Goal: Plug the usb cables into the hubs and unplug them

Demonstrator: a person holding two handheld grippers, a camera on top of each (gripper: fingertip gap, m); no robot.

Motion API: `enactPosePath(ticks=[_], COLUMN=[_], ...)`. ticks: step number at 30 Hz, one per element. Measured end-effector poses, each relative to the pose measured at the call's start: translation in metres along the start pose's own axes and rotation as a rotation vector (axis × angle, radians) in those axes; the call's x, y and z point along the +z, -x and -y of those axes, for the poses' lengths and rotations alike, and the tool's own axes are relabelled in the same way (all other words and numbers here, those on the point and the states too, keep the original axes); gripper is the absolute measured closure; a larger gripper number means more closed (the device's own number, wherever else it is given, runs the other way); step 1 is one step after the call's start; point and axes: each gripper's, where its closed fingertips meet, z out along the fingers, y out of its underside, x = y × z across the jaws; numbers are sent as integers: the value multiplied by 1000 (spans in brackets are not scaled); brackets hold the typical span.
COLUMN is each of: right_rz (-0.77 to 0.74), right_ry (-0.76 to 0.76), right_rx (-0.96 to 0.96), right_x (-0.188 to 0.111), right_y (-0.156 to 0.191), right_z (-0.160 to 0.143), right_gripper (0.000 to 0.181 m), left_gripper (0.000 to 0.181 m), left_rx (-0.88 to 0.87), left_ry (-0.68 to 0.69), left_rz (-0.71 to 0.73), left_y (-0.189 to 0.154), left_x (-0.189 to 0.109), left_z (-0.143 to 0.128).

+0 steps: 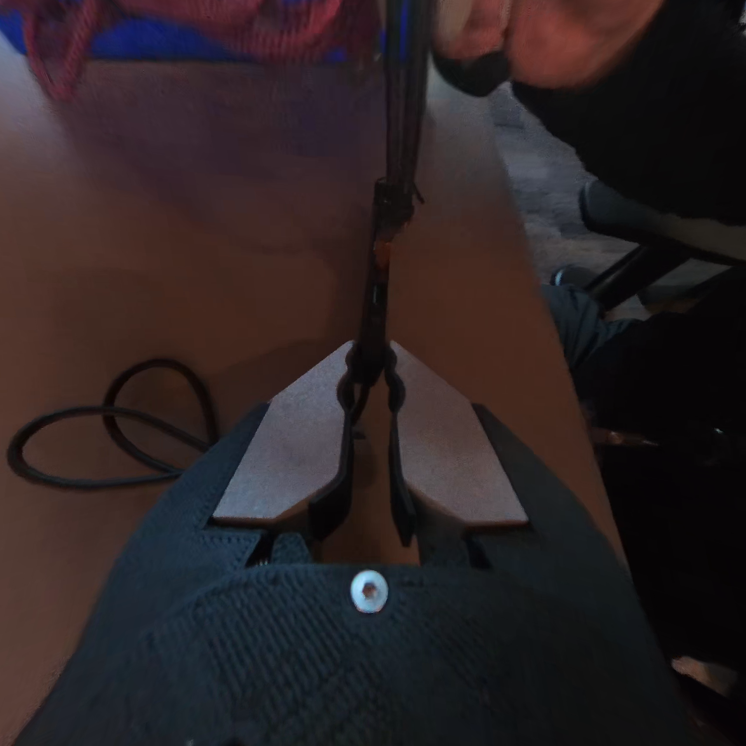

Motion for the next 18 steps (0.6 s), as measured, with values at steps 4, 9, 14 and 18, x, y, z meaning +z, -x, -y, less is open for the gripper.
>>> enactPosePath(ticks=[4, 9, 14, 18], right_rz=[-63, -153, -216, -183], right_ry=[-91, -15, 231, 333], right_rx=[19, 83, 87, 35], right_x=[-4, 7, 21, 18], right_y=[-12, -32, -43, -39], right_z=[29, 8, -47, -61], right_gripper=[181, 181, 178, 173], left_gripper=[171, 171, 171, 171], left_rx=[-28, -177, -189, -202], left_ry=[13, -52, -56, -50], left_rz=[153, 128, 199, 236], left_y=[32, 48, 62, 69], left_x=[-16, -28, -37, -47], left_z=[-6, -12, -16, -21])
